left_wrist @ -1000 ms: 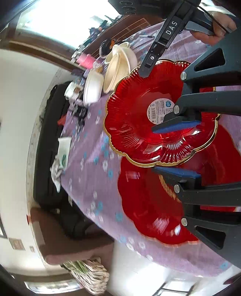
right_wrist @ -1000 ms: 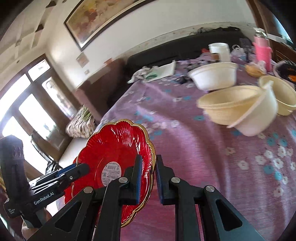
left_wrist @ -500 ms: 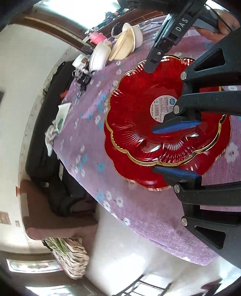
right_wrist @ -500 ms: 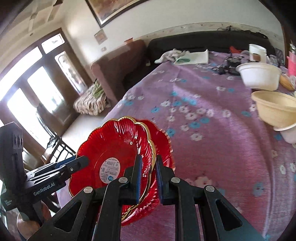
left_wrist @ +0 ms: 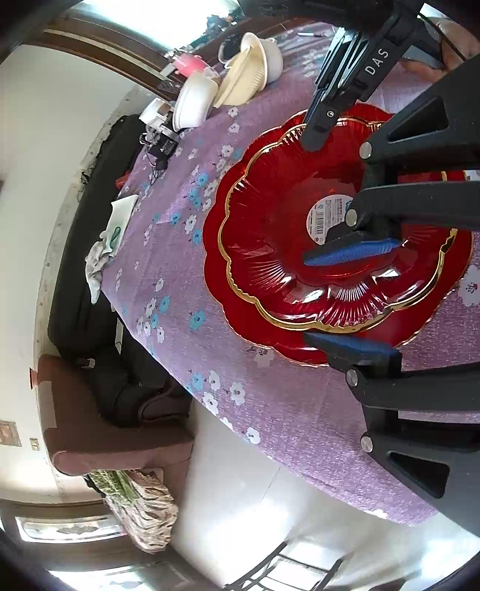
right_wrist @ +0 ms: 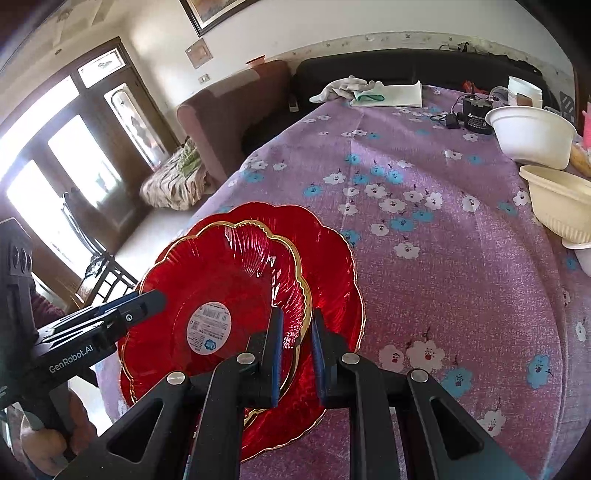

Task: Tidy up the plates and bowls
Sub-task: 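Lower the smaller red plate onto the wedding plate and open the right gripper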

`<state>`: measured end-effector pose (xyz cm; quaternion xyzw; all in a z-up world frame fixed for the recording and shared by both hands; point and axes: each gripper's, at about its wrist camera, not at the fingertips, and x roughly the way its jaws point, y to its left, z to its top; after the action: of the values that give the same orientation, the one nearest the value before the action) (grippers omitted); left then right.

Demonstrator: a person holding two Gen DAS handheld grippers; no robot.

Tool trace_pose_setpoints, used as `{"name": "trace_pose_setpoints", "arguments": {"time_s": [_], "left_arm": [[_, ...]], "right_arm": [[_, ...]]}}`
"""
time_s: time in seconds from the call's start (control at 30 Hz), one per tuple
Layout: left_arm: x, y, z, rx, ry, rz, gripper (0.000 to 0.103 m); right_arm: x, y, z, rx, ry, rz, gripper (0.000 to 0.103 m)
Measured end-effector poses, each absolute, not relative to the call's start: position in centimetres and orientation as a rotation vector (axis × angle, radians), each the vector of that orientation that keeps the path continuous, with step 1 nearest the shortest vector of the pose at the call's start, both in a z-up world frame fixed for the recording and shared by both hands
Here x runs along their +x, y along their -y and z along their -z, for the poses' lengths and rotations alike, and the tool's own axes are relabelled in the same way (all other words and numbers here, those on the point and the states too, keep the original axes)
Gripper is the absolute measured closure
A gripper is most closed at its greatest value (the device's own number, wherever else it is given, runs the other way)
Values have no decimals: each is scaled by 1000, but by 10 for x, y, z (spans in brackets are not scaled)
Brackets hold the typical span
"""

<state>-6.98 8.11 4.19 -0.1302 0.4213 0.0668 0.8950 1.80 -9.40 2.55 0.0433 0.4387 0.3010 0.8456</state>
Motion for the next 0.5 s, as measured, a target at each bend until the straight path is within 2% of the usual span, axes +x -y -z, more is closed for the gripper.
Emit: {"name": "trace_pose_setpoints", "arguments": {"time_s": [0.27, 0.4, 0.5], "left_arm": [[-55, -72, -41, -206, -905, -149, 49], [-53, -68, -41, -192, -910, -149, 32], [-52, -68, -41, -197, -915, -139, 29]], "right_arm": [[20, 90, -25, 69, -943, -625, 85], [23, 89, -25, 90, -957, -649, 77], [22, 89, -27, 99, -957, -662, 67]]}}
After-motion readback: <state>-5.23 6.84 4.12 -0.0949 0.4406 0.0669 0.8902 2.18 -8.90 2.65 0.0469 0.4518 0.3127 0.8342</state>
